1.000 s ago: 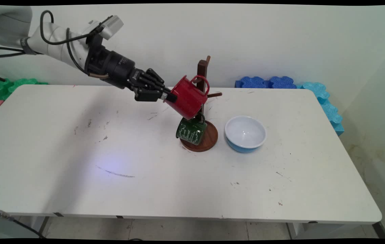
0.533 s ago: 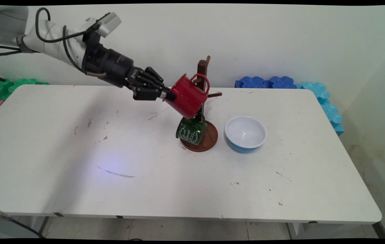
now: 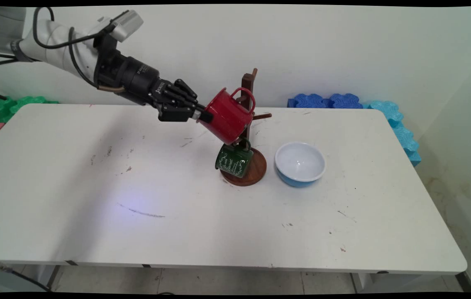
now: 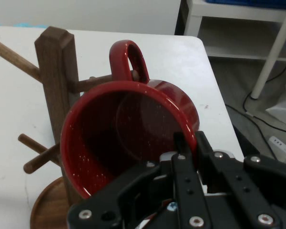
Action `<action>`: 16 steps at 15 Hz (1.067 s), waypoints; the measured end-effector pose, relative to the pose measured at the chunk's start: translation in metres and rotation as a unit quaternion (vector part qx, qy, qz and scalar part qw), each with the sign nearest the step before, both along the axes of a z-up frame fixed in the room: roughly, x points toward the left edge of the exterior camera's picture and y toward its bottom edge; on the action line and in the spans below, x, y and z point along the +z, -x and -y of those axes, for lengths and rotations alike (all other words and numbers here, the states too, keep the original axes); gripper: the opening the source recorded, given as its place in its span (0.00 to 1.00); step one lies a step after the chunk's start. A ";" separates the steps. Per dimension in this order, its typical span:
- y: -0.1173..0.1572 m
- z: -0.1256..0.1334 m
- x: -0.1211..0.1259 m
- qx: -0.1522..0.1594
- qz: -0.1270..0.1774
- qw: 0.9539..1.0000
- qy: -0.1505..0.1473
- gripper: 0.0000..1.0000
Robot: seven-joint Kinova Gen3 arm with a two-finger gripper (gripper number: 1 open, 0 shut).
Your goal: Place the picked object on the table
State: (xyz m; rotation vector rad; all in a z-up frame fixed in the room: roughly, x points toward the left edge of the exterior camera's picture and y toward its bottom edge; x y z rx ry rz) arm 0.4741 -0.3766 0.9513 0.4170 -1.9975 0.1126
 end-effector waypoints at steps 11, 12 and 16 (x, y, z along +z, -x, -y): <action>-0.001 -0.025 0.012 -0.004 0.006 1.000 0.005 0.00; -0.002 -0.028 0.013 -0.004 0.009 1.000 0.006 0.00; -0.007 -0.038 0.013 -0.004 0.019 1.000 0.008 0.00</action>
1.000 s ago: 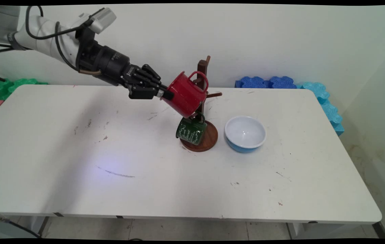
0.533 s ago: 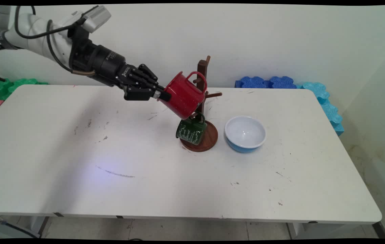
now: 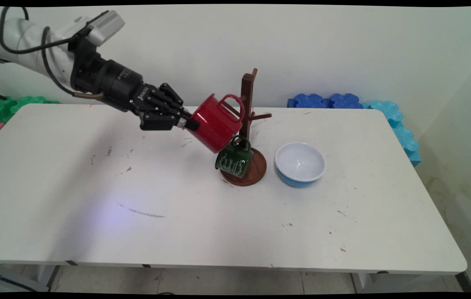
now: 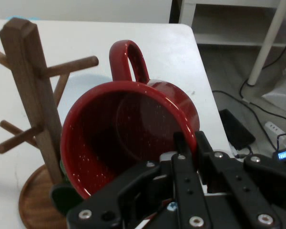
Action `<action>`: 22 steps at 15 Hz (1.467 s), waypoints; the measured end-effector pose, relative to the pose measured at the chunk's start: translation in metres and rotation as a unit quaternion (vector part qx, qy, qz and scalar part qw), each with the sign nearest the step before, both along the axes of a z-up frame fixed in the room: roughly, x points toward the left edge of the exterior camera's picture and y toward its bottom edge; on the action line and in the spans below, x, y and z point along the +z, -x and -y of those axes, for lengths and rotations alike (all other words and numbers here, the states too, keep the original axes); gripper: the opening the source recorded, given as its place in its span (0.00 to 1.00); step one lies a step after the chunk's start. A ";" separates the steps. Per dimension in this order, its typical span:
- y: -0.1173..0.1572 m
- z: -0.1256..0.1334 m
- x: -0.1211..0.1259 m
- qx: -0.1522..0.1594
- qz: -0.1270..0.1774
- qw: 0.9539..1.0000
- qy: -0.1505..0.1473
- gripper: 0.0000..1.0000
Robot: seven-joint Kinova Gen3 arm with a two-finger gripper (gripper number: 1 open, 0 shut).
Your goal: Place the picked object on the table
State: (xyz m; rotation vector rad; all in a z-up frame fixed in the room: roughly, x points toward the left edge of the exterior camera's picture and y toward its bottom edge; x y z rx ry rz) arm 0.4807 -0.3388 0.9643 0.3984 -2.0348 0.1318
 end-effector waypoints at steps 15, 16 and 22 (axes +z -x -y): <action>-0.036 -0.030 -0.019 -0.005 0.091 0.996 0.026 0.00; -0.039 -0.030 -0.020 -0.005 0.099 0.995 0.029 0.00; -0.059 -0.030 -0.031 -0.003 0.153 0.987 0.054 0.00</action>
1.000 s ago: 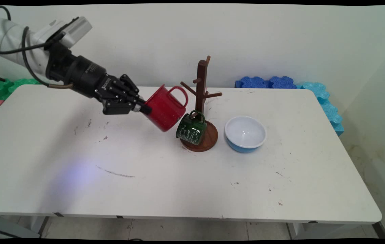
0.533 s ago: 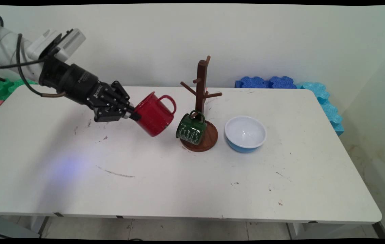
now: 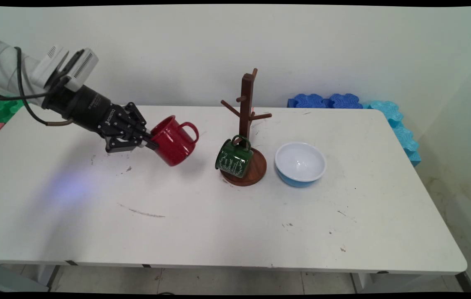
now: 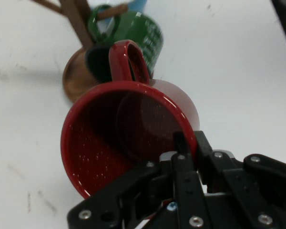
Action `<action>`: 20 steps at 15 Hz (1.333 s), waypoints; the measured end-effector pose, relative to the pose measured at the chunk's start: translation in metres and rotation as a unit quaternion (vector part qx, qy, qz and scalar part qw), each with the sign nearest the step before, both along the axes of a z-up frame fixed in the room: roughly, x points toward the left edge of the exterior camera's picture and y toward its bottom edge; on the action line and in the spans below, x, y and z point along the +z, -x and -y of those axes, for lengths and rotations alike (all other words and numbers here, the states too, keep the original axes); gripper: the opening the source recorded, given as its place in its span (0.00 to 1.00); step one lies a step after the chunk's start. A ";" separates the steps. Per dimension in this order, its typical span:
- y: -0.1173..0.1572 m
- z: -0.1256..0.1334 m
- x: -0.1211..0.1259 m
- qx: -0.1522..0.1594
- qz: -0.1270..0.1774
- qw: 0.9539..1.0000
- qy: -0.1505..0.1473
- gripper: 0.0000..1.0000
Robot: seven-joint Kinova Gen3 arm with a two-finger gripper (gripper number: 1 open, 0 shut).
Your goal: Place the picked object on the table
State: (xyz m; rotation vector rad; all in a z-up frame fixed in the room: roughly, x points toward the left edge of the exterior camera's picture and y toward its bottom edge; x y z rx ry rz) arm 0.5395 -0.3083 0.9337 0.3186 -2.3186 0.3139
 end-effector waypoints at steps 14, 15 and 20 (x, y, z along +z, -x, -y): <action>-0.010 0.032 -0.028 0.016 0.121 0.990 0.071 0.00; -0.008 0.035 -0.031 0.016 0.129 0.989 0.076 0.00; -0.001 0.044 -0.047 0.010 0.167 0.981 0.096 0.00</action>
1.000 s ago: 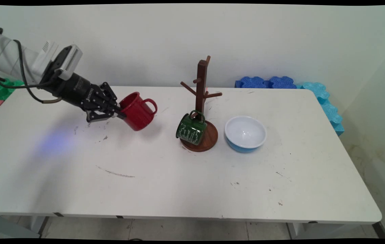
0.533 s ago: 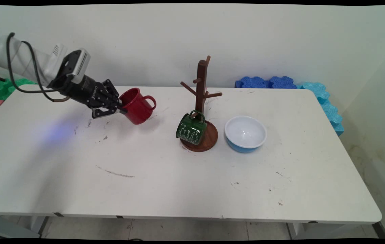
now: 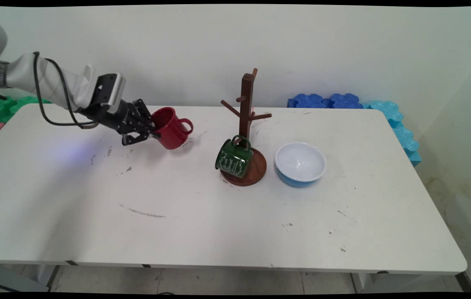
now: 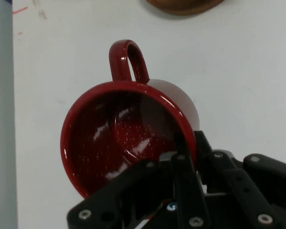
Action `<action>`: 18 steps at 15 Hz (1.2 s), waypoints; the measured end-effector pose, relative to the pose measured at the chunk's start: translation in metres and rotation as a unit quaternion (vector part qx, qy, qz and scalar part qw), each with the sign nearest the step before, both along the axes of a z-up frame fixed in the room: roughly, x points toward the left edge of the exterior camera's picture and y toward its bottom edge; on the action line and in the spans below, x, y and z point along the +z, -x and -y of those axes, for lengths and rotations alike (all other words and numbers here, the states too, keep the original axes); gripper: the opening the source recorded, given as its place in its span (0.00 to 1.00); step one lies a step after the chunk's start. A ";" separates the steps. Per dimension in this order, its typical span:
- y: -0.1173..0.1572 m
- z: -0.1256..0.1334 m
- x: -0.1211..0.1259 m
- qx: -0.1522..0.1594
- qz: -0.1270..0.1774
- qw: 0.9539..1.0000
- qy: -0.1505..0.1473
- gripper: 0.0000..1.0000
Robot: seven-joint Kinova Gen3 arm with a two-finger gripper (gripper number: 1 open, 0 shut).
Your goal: Place the picked object on the table
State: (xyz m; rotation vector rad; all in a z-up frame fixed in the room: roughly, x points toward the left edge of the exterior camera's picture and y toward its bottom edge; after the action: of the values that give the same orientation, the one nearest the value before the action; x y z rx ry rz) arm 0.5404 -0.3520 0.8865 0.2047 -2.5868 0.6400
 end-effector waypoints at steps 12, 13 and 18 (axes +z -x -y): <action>0.016 0.009 -0.034 -0.023 0.065 0.997 0.026 0.00; 0.016 0.010 -0.036 -0.024 0.067 0.997 0.026 0.00; 0.021 0.012 -0.045 -0.030 0.081 0.996 0.031 0.00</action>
State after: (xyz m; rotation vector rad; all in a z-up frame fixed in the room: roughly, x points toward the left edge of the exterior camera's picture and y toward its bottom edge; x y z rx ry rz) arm 0.5194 -0.3644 0.8416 0.0574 -2.7117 0.7421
